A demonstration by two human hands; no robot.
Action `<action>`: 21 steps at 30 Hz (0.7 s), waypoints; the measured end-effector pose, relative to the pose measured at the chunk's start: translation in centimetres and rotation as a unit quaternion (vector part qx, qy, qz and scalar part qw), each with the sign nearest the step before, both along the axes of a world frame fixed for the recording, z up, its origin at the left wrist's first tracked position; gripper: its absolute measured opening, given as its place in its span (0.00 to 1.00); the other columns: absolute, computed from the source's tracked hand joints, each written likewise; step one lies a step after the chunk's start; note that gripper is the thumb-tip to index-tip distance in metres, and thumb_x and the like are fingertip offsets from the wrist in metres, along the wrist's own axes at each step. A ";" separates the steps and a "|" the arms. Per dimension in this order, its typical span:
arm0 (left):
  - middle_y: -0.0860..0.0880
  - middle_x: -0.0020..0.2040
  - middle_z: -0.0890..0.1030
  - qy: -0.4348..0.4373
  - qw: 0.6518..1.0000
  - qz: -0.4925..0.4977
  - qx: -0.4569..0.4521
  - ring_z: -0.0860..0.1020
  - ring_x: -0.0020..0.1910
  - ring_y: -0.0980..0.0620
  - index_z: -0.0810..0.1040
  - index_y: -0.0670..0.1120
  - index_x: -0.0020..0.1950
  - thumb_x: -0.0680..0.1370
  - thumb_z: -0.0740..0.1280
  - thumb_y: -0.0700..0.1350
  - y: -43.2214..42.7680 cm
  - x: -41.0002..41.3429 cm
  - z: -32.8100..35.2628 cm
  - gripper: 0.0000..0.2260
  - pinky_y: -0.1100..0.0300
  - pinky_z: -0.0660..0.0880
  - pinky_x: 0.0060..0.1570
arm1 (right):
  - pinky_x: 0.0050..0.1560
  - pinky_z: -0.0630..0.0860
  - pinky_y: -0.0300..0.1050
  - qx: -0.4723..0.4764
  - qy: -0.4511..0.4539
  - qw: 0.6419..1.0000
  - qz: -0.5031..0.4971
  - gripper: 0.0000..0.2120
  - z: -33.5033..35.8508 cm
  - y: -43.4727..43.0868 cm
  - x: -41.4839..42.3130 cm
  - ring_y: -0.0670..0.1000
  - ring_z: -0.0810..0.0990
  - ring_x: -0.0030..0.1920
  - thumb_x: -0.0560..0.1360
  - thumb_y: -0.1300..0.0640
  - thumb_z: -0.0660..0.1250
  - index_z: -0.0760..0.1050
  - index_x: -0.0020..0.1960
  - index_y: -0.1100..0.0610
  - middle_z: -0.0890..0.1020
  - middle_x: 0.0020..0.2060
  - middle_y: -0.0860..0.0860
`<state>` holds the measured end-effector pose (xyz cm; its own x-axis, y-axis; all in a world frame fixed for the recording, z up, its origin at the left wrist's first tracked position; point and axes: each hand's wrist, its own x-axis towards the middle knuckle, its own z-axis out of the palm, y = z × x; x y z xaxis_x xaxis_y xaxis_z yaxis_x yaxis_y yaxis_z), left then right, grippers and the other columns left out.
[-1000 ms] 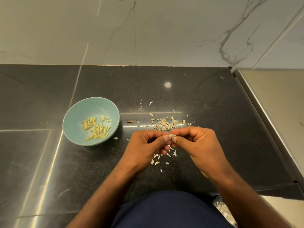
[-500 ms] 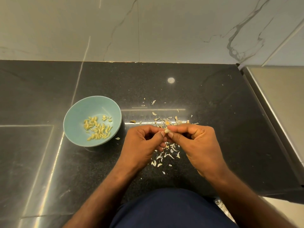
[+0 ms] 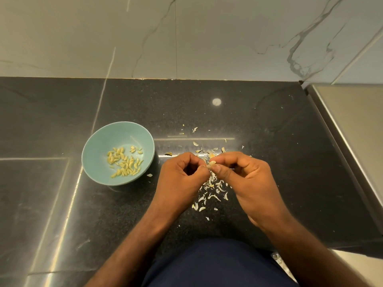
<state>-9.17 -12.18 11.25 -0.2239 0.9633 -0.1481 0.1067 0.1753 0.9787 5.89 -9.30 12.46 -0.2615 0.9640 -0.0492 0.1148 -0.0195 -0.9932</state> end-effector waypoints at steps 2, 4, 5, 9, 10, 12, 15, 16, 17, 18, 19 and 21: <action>0.53 0.29 0.79 0.015 1.000 0.011 -0.012 0.74 0.30 0.57 0.81 0.47 0.38 0.74 0.70 0.40 -0.1 -0.1 -0.3 0.05 0.62 0.73 0.32 | 0.46 0.79 0.39 -0.064 0.102 0.993 -0.010 0.07 0.2 -0.1 -0.1 0.48 0.82 0.41 0.69 0.58 0.73 0.85 0.47 0.54 0.86 0.41 0.51; 0.53 0.32 0.82 0.043 0.999 0.010 -0.015 0.79 0.32 0.54 0.82 0.49 0.39 0.76 0.71 0.41 -0.2 -0.3 -0.4 0.06 0.62 0.75 0.33 | 0.44 0.79 0.40 -0.079 0.127 0.989 -0.011 0.08 0.3 -0.1 0.1 0.51 0.81 0.40 0.69 0.57 0.73 0.85 0.48 0.55 0.86 0.42 0.52; 0.52 0.33 0.83 0.054 0.998 0.006 -0.015 0.81 0.33 0.53 0.83 0.50 0.40 0.76 0.72 0.44 -0.2 -0.5 -0.4 0.05 0.62 0.76 0.33 | 0.43 0.79 0.40 -0.076 0.113 0.991 -0.010 0.08 0.4 0.0 0.1 0.50 0.81 0.40 0.69 0.57 0.72 0.85 0.48 0.54 0.86 0.42 0.52; 0.50 0.34 0.84 0.063 0.998 0.014 0.002 0.83 0.32 0.52 0.85 0.49 0.43 0.74 0.74 0.47 -0.3 -0.8 0.2 0.03 0.56 0.78 0.30 | 0.43 0.79 0.40 -0.019 -0.017 1.000 -0.015 0.08 0.1 0.0 0.4 0.45 0.82 0.42 0.75 0.58 0.71 0.84 0.52 0.49 0.86 0.45 0.46; 0.51 0.37 0.85 0.045 0.999 0.013 0.010 0.84 0.34 0.53 0.85 0.49 0.47 0.75 0.74 0.44 -0.3 -0.8 0.4 0.02 0.58 0.78 0.31 | 0.43 0.80 0.40 -0.007 -0.034 0.999 -0.015 0.09 0.0 0.0 0.5 0.45 0.83 0.43 0.76 0.59 0.70 0.84 0.53 0.49 0.85 0.46 0.45; 0.51 0.43 0.86 -0.005 1.000 0.002 0.028 0.85 0.40 0.53 0.83 0.49 0.55 0.76 0.73 0.38 -0.4 -0.7 0.9 0.10 0.62 0.79 0.36 | 0.45 0.79 0.39 0.006 -0.045 0.999 -0.015 0.09 0.0 0.0 0.6 0.43 0.84 0.45 0.76 0.60 0.71 0.84 0.53 0.50 0.86 0.46 0.45; 0.52 0.44 0.86 -0.019 0.998 -0.032 0.057 0.84 0.43 0.54 0.84 0.49 0.54 0.75 0.73 0.37 -0.5 -0.3 1.3 0.10 0.62 0.81 0.43 | 0.48 0.81 0.42 0.003 -0.043 0.999 -0.012 0.08 0.2 0.0 0.7 0.46 0.86 0.47 0.76 0.60 0.72 0.85 0.53 0.51 0.87 0.44 0.45; 0.53 0.44 0.86 -0.016 0.997 -0.034 0.064 0.84 0.43 0.55 0.85 0.49 0.53 0.75 0.73 0.38 -0.5 -0.1 1.3 0.09 0.63 0.80 0.45 | 0.47 0.81 0.44 0.002 -0.043 0.999 -0.015 0.07 0.3 0.0 0.7 0.47 0.86 0.46 0.75 0.60 0.72 0.85 0.52 0.52 0.87 0.43 0.46; 0.53 0.44 0.86 -0.018 0.997 -0.036 0.070 0.84 0.44 0.56 0.85 0.48 0.52 0.75 0.73 0.38 -0.5 0.0 1.2 0.09 0.63 0.80 0.47 | 0.46 0.82 0.45 0.000 -0.042 0.999 -0.017 0.07 0.3 0.0 0.7 0.49 0.86 0.44 0.75 0.60 0.73 0.85 0.51 0.53 0.87 0.42 0.48; 0.53 0.45 0.87 -0.021 0.996 -0.037 0.073 0.84 0.45 0.56 0.85 0.47 0.52 0.75 0.73 0.38 -0.5 -0.1 1.1 0.08 0.63 0.80 0.48 | 0.45 0.82 0.46 -0.003 -0.036 0.999 -0.018 0.06 0.4 0.0 0.7 0.50 0.86 0.42 0.74 0.60 0.73 0.85 0.50 0.54 0.87 0.41 0.49; 0.52 0.45 0.87 -0.025 0.996 -0.041 0.079 0.84 0.47 0.56 0.85 0.46 0.52 0.74 0.73 0.37 -0.4 -0.1 0.9 0.08 0.63 0.80 0.49 | 0.44 0.82 0.46 -0.012 -0.023 0.999 -0.019 0.05 0.4 -0.1 0.6 0.51 0.86 0.41 0.72 0.58 0.74 0.85 0.49 0.54 0.87 0.40 0.50; 0.51 0.44 0.87 -0.037 0.994 -0.044 0.088 0.85 0.46 0.54 0.85 0.44 0.50 0.73 0.74 0.37 -0.3 -0.3 0.6 0.07 0.63 0.80 0.49 | 0.43 0.82 0.46 -0.042 0.012 0.999 -0.014 0.07 0.7 0.0 0.6 0.53 0.86 0.40 0.69 0.55 0.74 0.85 0.46 0.55 0.87 0.39 0.53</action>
